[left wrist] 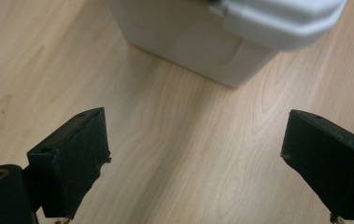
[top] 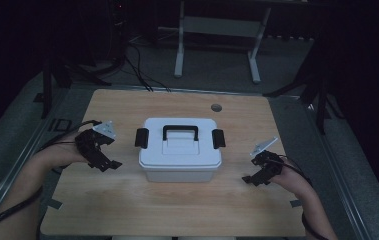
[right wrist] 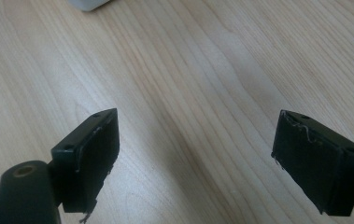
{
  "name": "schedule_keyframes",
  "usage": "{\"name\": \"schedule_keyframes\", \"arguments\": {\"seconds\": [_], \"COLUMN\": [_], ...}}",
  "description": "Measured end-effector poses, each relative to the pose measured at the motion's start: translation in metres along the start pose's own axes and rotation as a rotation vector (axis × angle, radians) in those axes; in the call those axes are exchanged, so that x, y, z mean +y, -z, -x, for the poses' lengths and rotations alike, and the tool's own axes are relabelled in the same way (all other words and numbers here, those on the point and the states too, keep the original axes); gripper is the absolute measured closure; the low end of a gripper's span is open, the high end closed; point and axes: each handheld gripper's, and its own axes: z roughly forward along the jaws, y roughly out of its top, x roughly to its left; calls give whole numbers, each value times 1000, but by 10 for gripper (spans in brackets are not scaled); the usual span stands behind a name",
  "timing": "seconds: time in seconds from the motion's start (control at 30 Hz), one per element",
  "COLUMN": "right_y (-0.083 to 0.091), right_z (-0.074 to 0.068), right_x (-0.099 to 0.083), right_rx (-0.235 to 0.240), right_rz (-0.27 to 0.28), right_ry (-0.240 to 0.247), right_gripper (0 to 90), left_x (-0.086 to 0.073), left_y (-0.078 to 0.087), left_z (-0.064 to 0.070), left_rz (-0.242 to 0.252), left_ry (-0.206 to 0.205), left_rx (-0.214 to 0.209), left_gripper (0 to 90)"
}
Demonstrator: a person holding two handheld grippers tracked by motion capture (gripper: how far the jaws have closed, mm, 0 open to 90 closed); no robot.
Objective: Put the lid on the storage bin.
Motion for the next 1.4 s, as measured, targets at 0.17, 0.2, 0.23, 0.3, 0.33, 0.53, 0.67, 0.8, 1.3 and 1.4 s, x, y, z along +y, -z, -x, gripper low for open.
{"name": "schedule_keyframes", "arguments": {"seconds": [0.17,0.2,0.23,0.3,0.33,0.53,0.67,0.8,1.3,1.4], "right_y": [-4,-5,-6,-7,-7,-8,-10,-12,-20,-21], "right_z": [0,0,0,1,1,1,1,2,3,3], "right_x": [-4,-5,-5,-5,-5,-6,-8,-10,-21,-25], "right_rx": [-6,-11,-17,-26,-31,-49,-55,-65,-79,-78], "right_rz": [-7,-5,-1,16,27,56,60,83,140,155], "right_ry": [-8,-8,-11,-22,-25,-36,-44,-64,-111,-130], "right_gripper": [144,143,144,137,135,135,135,135,124,124], "left_x": [-17,-21,-24,-30,-34,-52,-63,-72,-96,-98], "left_y": [-6,-7,-8,-11,-13,-23,-28,-35,-57,-58], "left_z": [1,1,1,1,1,1,3,4,11,12], "left_rz": [11,16,14,16,14,11,7,3,-18,-10], "left_ry": [21,25,30,40,46,66,85,104,125,125], "left_rx": [-3,1,-1,-1,-5,-17,-25,-24,-45,-39], "left_gripper": [75,75,75,75,75,75,75,75,74,75]}}
